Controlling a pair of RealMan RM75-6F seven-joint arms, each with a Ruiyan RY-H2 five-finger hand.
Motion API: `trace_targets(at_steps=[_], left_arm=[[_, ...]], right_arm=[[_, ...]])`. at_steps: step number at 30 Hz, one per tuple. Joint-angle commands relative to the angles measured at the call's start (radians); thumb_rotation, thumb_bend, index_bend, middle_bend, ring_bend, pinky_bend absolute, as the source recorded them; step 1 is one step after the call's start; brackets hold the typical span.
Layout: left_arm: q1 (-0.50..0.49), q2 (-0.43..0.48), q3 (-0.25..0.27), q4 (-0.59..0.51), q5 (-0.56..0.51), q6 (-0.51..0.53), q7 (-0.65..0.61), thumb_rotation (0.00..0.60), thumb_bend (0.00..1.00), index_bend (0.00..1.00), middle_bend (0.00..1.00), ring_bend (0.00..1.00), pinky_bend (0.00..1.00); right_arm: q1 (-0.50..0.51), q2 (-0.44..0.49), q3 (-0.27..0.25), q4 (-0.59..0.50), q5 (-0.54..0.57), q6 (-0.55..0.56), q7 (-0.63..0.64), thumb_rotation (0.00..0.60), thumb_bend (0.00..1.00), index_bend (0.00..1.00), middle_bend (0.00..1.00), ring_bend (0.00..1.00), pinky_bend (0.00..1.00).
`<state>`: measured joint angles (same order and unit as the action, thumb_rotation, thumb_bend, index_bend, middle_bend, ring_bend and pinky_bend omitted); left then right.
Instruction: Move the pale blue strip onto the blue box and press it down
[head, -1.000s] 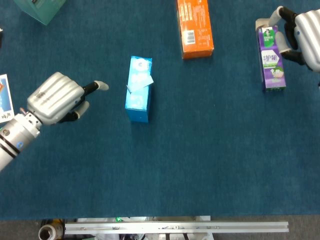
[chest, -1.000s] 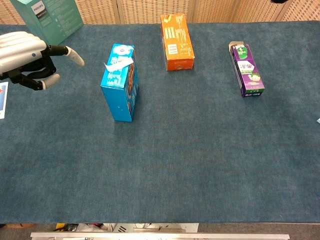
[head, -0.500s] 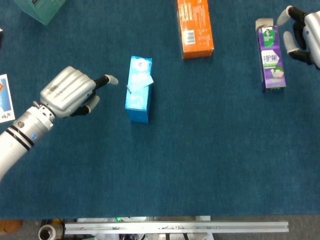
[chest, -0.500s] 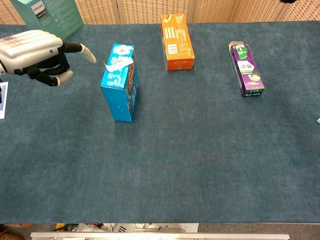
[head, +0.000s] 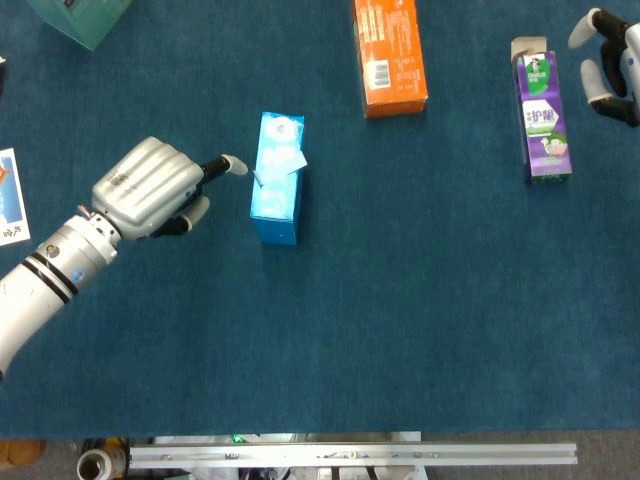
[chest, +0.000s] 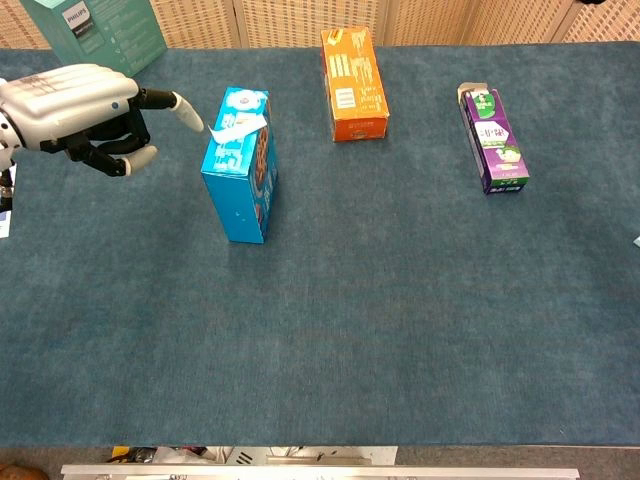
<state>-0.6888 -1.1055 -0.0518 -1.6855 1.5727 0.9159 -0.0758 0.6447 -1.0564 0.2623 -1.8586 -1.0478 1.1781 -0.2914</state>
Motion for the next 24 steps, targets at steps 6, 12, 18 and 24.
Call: trace_targets(at_steps=[6, 12, 18, 24], left_arm=[[-0.008, -0.001, -0.003, 0.003, -0.020, -0.004, 0.014, 0.600, 0.52, 0.24, 0.91, 0.90, 0.85], [-0.017, -0.007, -0.012, 0.014, -0.042, -0.010, 0.006, 0.600, 0.52, 0.24, 0.91, 0.90, 0.85], [-0.024, -0.004, -0.004, -0.002, -0.033, -0.014, 0.007, 0.600, 0.52, 0.24, 0.91, 0.90, 0.85], [-0.028, -0.001, 0.001, -0.019, -0.031, -0.015, 0.015, 0.600, 0.52, 0.24, 0.91, 0.90, 0.85]], right_arm=[[-0.009, 0.006, 0.002, 0.003, -0.007, -0.004, 0.009, 0.600, 0.44, 0.45, 0.89, 0.94, 1.00], [-0.017, 0.012, 0.006, -0.003, -0.011, 0.000, 0.011, 0.600, 0.44, 0.45, 0.89, 0.95, 1.00], [-0.024, 0.018, 0.009, -0.008, -0.014, 0.003, 0.013, 0.600, 0.44, 0.45, 0.89, 0.95, 1.00], [-0.031, 0.023, 0.011, -0.007, -0.013, 0.003, 0.017, 0.600, 0.44, 0.45, 0.89, 0.95, 1.00]])
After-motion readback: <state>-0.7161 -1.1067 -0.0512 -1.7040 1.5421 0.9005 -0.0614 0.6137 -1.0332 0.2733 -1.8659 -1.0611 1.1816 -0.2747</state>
